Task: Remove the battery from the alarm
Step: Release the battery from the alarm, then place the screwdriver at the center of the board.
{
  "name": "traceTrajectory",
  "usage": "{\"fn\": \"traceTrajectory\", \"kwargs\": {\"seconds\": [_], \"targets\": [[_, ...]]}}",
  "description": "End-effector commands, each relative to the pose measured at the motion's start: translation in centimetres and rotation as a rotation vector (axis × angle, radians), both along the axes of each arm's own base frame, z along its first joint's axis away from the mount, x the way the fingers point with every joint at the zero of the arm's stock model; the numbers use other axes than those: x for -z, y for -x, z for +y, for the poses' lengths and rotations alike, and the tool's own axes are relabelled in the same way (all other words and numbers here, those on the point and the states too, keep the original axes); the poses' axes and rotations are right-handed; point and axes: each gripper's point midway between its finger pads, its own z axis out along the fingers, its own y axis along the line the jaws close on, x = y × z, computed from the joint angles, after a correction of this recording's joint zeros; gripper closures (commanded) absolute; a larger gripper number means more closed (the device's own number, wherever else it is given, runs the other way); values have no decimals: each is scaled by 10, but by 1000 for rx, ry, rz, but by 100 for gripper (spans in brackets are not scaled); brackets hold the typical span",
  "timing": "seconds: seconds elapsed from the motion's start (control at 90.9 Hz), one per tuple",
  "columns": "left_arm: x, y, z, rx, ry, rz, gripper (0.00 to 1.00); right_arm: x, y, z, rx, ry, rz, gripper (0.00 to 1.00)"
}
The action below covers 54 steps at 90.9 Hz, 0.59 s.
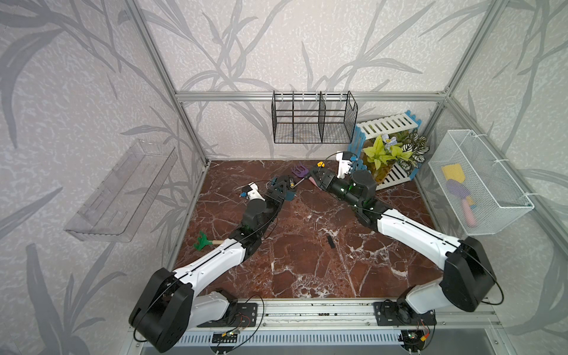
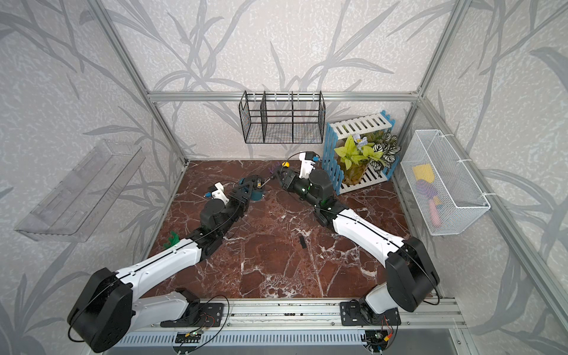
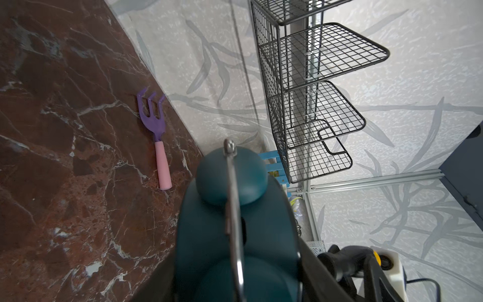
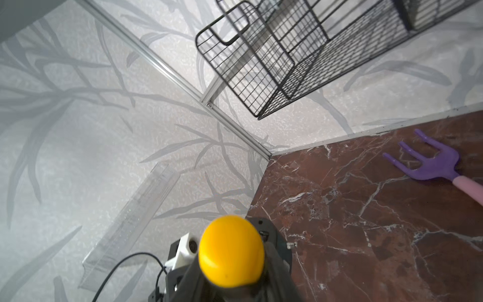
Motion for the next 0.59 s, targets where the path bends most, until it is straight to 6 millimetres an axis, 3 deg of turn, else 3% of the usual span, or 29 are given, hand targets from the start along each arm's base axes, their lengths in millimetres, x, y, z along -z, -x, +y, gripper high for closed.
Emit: {"fn": "traceTrajectory", "kwargs": {"seconds": [0.0,0.132,0.198,0.418,0.583], "targets": [[-26,3,2,27,-40,-107,93,0,30,5,-105,154,-81,100],[-4,3,5,49,-156,-81,94,-16,40,-16,-44,194,-145,100],[9,5,4,79,-223,-73,94,-7,41,-31,16,242,-134,100],[61,20,2,172,-351,-57,94,75,57,-65,70,361,-22,100],[100,25,-7,286,-549,23,95,166,59,-114,180,610,250,100]]}}
